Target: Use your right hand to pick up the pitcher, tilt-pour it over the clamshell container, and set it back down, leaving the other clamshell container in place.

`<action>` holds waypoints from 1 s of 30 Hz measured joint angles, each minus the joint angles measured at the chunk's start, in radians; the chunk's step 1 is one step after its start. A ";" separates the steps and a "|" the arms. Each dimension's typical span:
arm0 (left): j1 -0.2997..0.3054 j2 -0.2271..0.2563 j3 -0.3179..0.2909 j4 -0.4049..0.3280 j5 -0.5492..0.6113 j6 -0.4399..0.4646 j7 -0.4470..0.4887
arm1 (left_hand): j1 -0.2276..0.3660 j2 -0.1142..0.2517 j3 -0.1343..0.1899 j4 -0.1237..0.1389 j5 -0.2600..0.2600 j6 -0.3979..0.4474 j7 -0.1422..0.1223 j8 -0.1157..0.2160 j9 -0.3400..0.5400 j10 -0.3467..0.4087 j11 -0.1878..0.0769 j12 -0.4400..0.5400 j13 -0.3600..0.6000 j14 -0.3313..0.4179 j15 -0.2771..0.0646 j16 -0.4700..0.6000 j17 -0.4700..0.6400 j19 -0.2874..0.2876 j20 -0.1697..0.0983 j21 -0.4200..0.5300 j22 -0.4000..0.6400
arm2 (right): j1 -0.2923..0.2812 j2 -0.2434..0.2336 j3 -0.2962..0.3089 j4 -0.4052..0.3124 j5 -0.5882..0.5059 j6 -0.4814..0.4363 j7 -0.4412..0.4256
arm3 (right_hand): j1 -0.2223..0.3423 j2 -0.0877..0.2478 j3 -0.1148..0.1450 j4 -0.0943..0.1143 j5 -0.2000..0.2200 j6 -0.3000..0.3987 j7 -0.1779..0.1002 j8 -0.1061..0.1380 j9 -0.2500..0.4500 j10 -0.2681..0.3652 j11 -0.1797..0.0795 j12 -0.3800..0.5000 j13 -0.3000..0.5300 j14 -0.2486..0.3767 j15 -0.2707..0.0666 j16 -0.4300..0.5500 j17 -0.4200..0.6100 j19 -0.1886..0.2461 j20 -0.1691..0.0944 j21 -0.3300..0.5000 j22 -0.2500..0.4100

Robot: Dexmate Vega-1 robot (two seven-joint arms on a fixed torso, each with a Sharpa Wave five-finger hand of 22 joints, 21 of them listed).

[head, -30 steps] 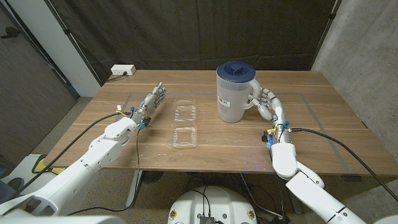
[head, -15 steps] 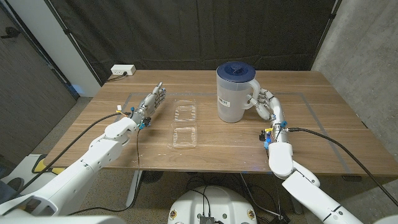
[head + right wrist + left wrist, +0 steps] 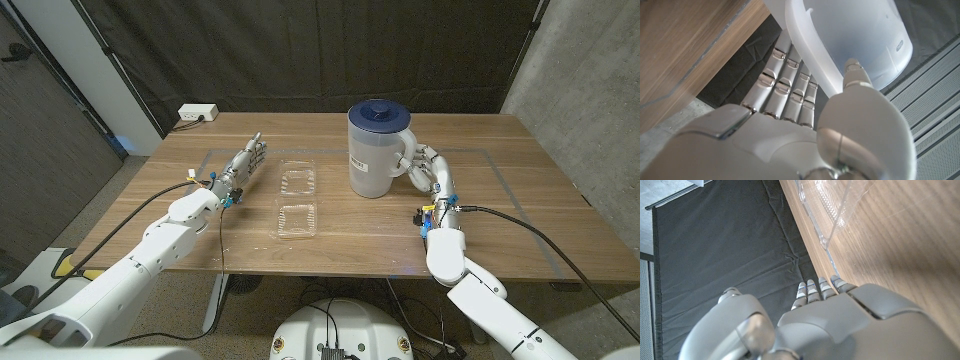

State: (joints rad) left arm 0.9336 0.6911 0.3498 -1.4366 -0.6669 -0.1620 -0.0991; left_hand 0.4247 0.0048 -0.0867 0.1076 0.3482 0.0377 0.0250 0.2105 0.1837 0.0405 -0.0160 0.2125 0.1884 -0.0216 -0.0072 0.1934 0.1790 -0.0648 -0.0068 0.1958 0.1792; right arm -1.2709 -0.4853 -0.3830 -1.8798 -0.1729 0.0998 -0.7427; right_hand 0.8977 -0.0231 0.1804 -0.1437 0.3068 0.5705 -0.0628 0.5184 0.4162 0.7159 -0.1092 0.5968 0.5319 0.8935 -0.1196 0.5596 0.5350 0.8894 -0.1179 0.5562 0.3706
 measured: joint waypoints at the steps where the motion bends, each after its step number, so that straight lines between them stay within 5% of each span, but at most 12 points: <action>1: 0.000 0.000 0.000 0.001 0.000 0.000 0.000 | 0.000 0.000 0.000 0.000 0.000 0.000 0.000 0.000 0.000 0.000 0.000 0.000 0.000 0.000 0.000 0.000 0.000 0.000 0.000 0.000 0.000 | 0.001 0.001 0.000 0.000 0.000 0.000 -0.001 | 0.006 0.006 -0.003 -0.002 -0.001 0.008 -0.003 0.007 0.005 0.012 -0.001 0.007 0.007 0.011 -0.001 0.006 0.007 0.002 -0.002 0.008 0.007; 12: -0.008 -0.004 0.002 0.014 -0.004 0.001 -0.005 | 0.007 0.006 -0.002 -0.003 0.000 0.000 0.000 0.000 0.000 0.000 0.000 0.000 0.000 0.000 0.000 0.000 0.000 0.000 0.000 0.000 0.000 | 0.017 0.019 -0.010 0.013 -0.005 -0.003 -0.026 | 0.094 0.060 -0.010 0.005 -0.049 0.132 -0.031 0.098 0.064 0.143 -0.036 0.077 0.118 0.090 -0.003 0.067 0.099 0.063 -0.020 0.127 0.077; 16: -0.011 -0.006 0.003 0.020 -0.005 0.002 -0.009 | 0.008 0.006 -0.006 0.000 0.000 0.000 0.000 0.000 0.000 0.000 0.000 0.000 0.000 0.000 0.000 0.000 0.000 0.000 0.000 0.000 0.000 | 0.020 0.020 -0.012 0.014 -0.005 -0.003 -0.026 | 0.163 0.106 0.020 -0.009 -0.093 0.196 -0.041 0.124 0.056 0.170 -0.031 0.096 0.177 0.156 -0.050 0.075 0.135 0.077 -0.023 0.183 0.106; 19: -0.013 -0.008 0.004 0.024 -0.005 0.002 -0.012 | 0.016 -0.003 -0.007 0.001 0.000 0.000 0.000 0.000 0.000 0.000 0.000 0.000 0.000 0.000 0.000 0.000 0.000 -0.002 0.002 0.000 0.000 | 0.022 0.020 -0.014 0.015 -0.003 -0.004 -0.026 | 0.175 0.104 0.033 -0.015 -0.102 0.222 -0.042 0.133 0.054 0.189 -0.047 0.099 0.187 0.167 -0.060 0.087 0.155 0.082 -0.022 0.210 0.118; 30: -0.022 -0.015 0.006 0.044 -0.007 -0.005 -0.025 | 0.006 0.008 -0.007 0.001 0.000 0.007 0.000 0.000 0.000 0.004 0.004 0.000 0.000 0.000 0.000 0.000 0.000 -0.005 0.005 0.000 0.000 | 0.029 0.017 -0.020 0.012 -0.003 -0.017 -0.022 | 0.181 0.098 0.052 -0.009 -0.102 0.244 -0.045 0.165 0.073 0.201 -0.038 0.094 0.216 0.176 -0.065 0.078 0.176 0.072 -0.025 0.254 0.144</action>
State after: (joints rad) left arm 0.9117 0.6760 0.3559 -1.3925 -0.6744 -0.1672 -0.1237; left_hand 0.4304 0.0126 -0.0937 0.1091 0.3482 0.0449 0.0251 0.2105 0.1837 0.0441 -0.0124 0.2125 0.1883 -0.0216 -0.0072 0.1934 0.1790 -0.0703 -0.0014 0.1960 0.1791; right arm -1.2422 -0.4684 -0.4031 -1.8683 -0.1761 0.0824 -0.7649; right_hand 1.0789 0.0746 0.2321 -0.1523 0.2051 0.8141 -0.1076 0.6838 0.4893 0.9171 -0.1473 0.6913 0.7477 1.0695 -0.1842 0.6378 0.7106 0.9618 -0.1430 0.8097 0.5146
